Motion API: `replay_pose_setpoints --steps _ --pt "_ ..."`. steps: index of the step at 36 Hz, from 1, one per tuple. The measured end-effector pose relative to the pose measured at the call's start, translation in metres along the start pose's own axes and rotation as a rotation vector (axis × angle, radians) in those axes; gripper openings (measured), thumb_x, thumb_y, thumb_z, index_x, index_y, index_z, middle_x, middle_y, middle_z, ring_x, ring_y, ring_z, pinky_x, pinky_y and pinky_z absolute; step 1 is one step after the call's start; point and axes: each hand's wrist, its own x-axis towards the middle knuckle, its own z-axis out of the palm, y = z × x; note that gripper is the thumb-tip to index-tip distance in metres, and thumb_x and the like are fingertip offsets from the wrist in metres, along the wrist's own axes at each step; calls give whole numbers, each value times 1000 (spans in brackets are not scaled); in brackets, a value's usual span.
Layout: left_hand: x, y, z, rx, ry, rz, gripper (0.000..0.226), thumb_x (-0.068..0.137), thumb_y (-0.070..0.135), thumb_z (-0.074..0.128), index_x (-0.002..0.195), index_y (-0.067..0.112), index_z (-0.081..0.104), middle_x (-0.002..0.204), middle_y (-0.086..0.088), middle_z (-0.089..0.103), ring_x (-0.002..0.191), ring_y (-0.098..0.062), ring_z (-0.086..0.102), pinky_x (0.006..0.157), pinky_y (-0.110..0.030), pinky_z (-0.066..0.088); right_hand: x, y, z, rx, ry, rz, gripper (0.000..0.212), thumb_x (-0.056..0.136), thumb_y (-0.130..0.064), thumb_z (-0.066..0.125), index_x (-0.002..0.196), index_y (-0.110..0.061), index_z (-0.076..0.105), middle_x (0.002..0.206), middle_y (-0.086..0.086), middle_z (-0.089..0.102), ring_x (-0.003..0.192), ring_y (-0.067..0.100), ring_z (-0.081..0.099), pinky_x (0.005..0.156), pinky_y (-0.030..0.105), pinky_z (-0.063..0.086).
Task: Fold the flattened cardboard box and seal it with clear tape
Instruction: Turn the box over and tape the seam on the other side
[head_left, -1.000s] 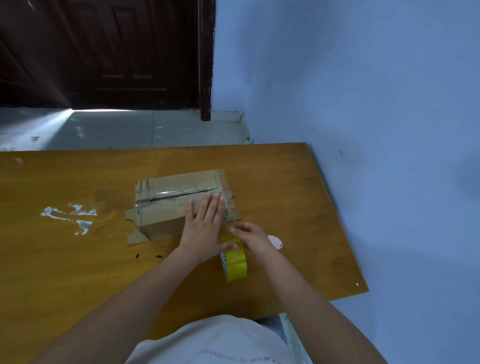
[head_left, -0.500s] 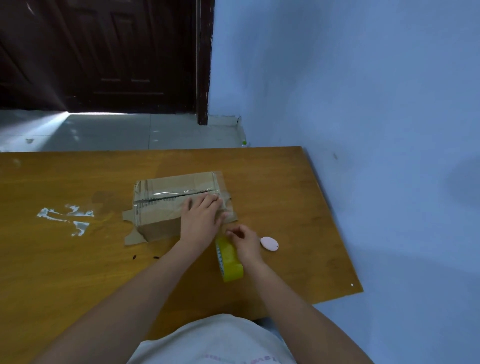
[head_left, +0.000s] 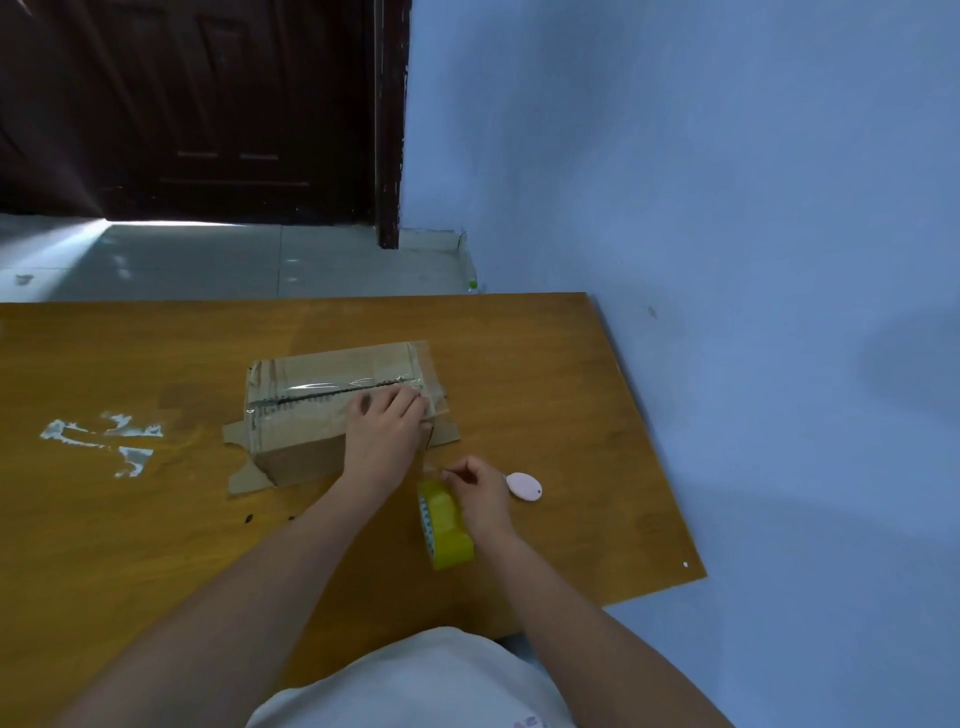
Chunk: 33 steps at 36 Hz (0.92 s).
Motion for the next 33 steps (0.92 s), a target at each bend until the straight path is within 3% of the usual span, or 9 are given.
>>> replay_pose_setpoints --steps 8,19,23,28,33 --pt "3 -5 -8 -35 -125 -7 41 57 32 87 90 17 67 96 -1 67 89 -27 63 79 -43 46 -1 -3 -1 8 -8 -4 26 89 -6 60 70 -22 56 72 -7 57 68 0 50 60 6 41" --pt "11 -4 -11 -30 -143 -6 36 59 31 87 82 15 64 88 -2 64 80 -29 60 73 -40 45 -6 -1 -5 99 0 39 25 89 -6 61 72 -24 59 78 -7 60 74 2 53 69 14 42" --pt "13 -9 -15 -77 -207 -50 37 59 27 87 86 14 63 95 -6 63 86 -32 59 75 -44 46 -8 2 -8 177 -1 79 22 89 -4 59 73 -20 59 81 -2 60 79 10 54 76 24 43" --pt "14 -17 -23 -263 -304 -105 39 76 21 72 112 15 58 122 -3 53 118 -29 43 97 -40 30 -6 -2 -17 222 36 66 23 87 0 59 71 -17 58 78 -1 60 79 12 55 74 24 43" --pt "5 -3 -36 -327 -142 49 40 81 41 48 102 9 59 105 -7 61 106 -24 49 90 -37 44 6 -17 -28 289 134 14 26 85 4 59 69 -15 56 74 2 60 78 18 55 75 27 43"
